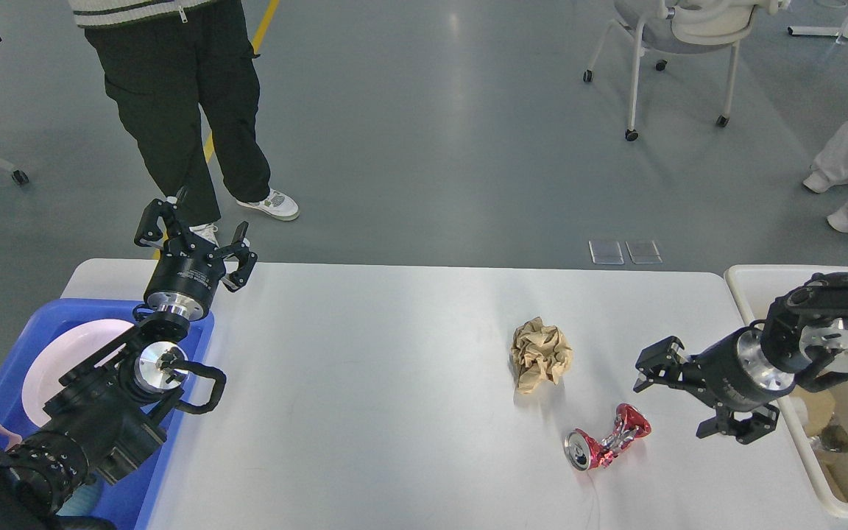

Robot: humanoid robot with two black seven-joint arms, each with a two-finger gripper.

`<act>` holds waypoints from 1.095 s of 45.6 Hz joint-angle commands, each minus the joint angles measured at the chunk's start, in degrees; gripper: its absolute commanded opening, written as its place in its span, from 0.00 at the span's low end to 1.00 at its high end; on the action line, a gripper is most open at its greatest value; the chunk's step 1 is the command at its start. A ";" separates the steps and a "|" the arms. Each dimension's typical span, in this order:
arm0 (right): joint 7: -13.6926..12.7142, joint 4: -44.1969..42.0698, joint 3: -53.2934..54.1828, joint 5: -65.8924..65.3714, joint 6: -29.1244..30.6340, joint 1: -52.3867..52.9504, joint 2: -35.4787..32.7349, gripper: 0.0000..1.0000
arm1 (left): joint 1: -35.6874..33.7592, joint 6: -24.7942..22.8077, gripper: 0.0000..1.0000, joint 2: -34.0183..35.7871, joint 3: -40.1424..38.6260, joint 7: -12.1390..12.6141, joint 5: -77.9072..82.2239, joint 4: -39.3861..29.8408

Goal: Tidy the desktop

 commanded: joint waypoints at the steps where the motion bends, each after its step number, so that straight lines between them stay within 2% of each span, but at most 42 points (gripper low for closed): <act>1: 0.00 -0.37 5.93 1.66 -1.16 -6.68 0.23 1.00 | -0.01 -0.02 0.98 0.00 0.00 0.00 0.00 0.00; 8: -0.09 -2.12 10.77 3.51 -2.04 -12.13 2.42 1.00 | -0.01 -0.02 0.98 0.00 0.00 0.00 0.08 0.00; 19: -0.09 -10.56 15.43 3.51 -8.19 -20.39 11.74 1.00 | -0.01 -0.02 0.98 -0.08 0.00 0.00 0.00 0.00; 35: 0.00 -14.16 15.69 3.51 -8.55 -22.50 15.43 1.00 | -0.01 -0.02 0.98 0.00 0.00 0.00 0.00 0.00; 50: 0.00 -15.04 15.61 3.51 -10.66 -22.77 15.61 0.98 | -0.01 -0.02 0.98 0.00 0.00 0.00 0.00 0.00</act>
